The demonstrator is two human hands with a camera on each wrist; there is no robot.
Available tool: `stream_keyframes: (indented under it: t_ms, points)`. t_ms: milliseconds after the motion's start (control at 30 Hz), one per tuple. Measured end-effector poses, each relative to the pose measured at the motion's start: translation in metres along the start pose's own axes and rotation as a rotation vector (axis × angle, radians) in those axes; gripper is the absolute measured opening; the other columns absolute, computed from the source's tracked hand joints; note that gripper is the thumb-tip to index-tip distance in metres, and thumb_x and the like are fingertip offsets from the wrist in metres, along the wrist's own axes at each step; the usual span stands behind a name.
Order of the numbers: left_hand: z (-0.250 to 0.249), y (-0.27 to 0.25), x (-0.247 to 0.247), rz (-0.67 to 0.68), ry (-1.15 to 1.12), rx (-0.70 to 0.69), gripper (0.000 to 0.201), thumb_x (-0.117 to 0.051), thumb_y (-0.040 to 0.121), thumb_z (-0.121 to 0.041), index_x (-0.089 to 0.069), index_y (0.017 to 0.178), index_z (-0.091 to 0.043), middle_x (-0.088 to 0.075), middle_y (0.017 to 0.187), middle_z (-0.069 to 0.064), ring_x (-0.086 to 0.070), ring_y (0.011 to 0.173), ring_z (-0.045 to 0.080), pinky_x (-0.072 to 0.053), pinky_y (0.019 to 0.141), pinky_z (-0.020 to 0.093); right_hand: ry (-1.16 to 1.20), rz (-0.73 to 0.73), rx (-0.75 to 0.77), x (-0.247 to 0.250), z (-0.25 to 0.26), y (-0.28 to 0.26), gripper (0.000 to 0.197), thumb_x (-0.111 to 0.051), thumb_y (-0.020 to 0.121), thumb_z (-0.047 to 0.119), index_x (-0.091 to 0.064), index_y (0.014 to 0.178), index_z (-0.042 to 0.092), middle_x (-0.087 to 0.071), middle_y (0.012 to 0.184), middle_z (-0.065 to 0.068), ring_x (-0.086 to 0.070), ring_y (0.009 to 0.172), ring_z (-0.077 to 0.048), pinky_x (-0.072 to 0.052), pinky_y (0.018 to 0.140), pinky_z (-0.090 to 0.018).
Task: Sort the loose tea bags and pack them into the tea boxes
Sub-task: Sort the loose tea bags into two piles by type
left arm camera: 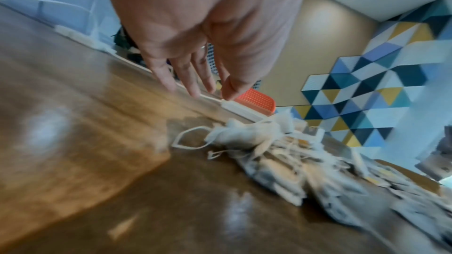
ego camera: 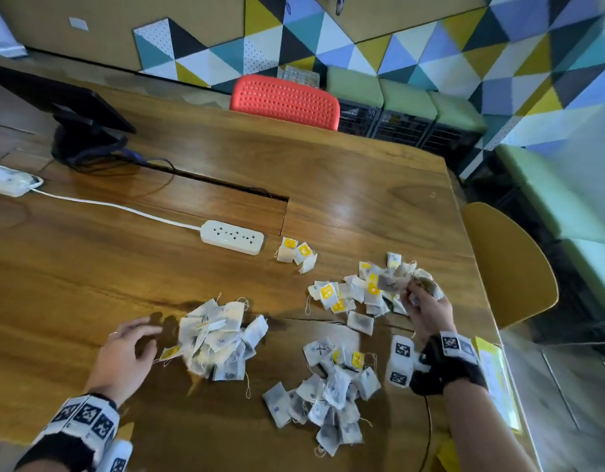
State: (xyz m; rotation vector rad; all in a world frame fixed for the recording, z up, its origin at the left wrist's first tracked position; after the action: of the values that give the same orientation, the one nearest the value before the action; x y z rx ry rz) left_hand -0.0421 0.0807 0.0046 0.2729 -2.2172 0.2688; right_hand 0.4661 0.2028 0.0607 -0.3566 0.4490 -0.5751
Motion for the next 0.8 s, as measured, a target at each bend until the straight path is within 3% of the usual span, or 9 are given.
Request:
stream_keyframes:
  t_ms: [67,100,233,333,400,533,600,700,800]
  points:
    - [-0.021,-0.005,0.007,-0.043,-0.040,-0.099,0.026,-0.065,0.084,-0.004,-0.067,0.102,-0.022,-0.057,0.126,-0.001,-0.051,0.103,-0.005,-0.041,0.096,0.023,0.035,-0.014,-0.017,0.016,-0.006,-0.029,0.014,-0.057,0.089,-0.009,-0.054,0.101,-0.001,-0.060,0.098,-0.020,-0.064,0.076,-0.021,-0.057,0.060,-0.023]
    - [-0.036,-0.011,0.007,-0.037,-0.064,-0.144,0.026,-0.064,0.085,-0.004,-0.066,0.103,-0.023,-0.056,0.124,-0.004,-0.049,0.097,-0.011,-0.039,0.095,0.016,0.044,-0.015,-0.027,0.026,-0.009,-0.045,0.014,-0.056,0.089,-0.008,-0.055,0.101,-0.001,-0.061,0.096,-0.019,-0.064,0.075,-0.021,-0.057,0.059,-0.023]
    - [-0.095,-0.027,-0.004,0.017,-0.157,-0.335,0.031,-0.064,0.086,-0.002,-0.062,0.100,-0.030,-0.055,0.119,-0.008,-0.055,0.095,0.003,-0.044,0.088,0.028,0.086,0.006,-0.095,0.062,-0.026,-0.097,0.019,-0.057,0.089,-0.005,-0.055,0.108,-0.003,-0.060,0.094,-0.019,-0.062,0.078,-0.021,-0.058,0.062,-0.024]
    - [-0.137,-0.039,-0.022,0.082,-0.207,-0.481,0.029,-0.062,0.088,-0.003,-0.065,0.098,-0.030,-0.056,0.117,-0.012,-0.048,0.109,-0.011,-0.034,0.096,0.015,0.061,0.016,-0.130,0.085,-0.038,-0.127,0.012,-0.056,0.089,-0.006,-0.056,0.100,-0.003,-0.060,0.091,-0.019,-0.059,0.083,-0.024,-0.059,0.065,-0.027]
    - [-0.163,-0.051,-0.037,0.140,-0.232,-0.554,0.028,-0.060,0.089,-0.004,-0.067,0.099,-0.029,-0.055,0.116,-0.017,-0.045,0.109,-0.016,-0.032,0.093,0.004,-0.005,0.035,-0.144,0.099,-0.047,-0.142,0.011,-0.056,0.088,-0.007,-0.057,0.098,-0.001,-0.062,0.088,-0.018,-0.060,0.081,-0.025,-0.059,0.065,-0.026]
    - [-0.204,-0.081,-0.078,0.361,-0.223,-0.675,0.021,-0.057,0.093,-0.017,-0.066,0.105,-0.032,-0.055,0.118,-0.021,-0.050,0.112,-0.005,-0.041,0.099,0.024,-0.075,0.042,-0.200,0.122,-0.062,-0.162,0.016,-0.054,0.088,-0.012,-0.056,0.099,-0.002,-0.057,0.078,-0.018,-0.060,0.067,-0.023,-0.058,0.058,-0.027]
    - [-0.222,-0.099,-0.097,0.506,-0.191,-0.720,0.020,-0.057,0.094,-0.025,-0.064,0.112,-0.032,-0.054,0.122,-0.020,-0.049,0.115,-0.005,-0.038,0.102,0.024,-0.052,0.055,-0.212,0.127,-0.063,-0.167,0.016,-0.053,0.088,-0.014,-0.056,0.097,-0.002,-0.058,0.076,-0.019,-0.062,0.065,-0.022,-0.057,0.057,-0.028]
    - [-0.249,-0.120,-0.125,0.683,-0.141,-0.731,0.045,-0.064,0.090,-0.031,-0.051,0.132,-0.024,-0.049,0.134,-0.010,-0.044,0.123,0.001,-0.032,0.101,0.012,-0.028,0.114,-0.215,0.125,-0.057,-0.173,0.014,-0.052,0.088,-0.014,-0.056,0.093,-0.001,-0.062,0.068,-0.013,-0.065,0.062,-0.018,-0.058,0.058,-0.027]
    - [-0.263,-0.131,-0.157,0.882,-0.118,-0.583,0.095,-0.078,0.077,-0.031,-0.019,0.150,-0.020,-0.031,0.151,-0.003,-0.037,0.135,0.010,-0.038,0.107,0.024,-0.006,0.150,-0.214,0.123,-0.048,-0.175,0.013,-0.053,0.088,-0.012,-0.057,0.092,0.000,-0.063,0.069,-0.012,-0.064,0.063,-0.017,-0.058,0.061,-0.028]
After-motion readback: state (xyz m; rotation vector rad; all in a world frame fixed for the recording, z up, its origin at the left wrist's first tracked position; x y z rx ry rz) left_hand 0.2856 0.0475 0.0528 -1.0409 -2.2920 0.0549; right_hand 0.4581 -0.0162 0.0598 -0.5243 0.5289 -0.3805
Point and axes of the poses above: each hand's wrist, its own y-axis towards the middle knuckle, its own x-axis out of the back of the hand, z = x × y, the point moved 5 cm from there along y, towards the middle knuckle
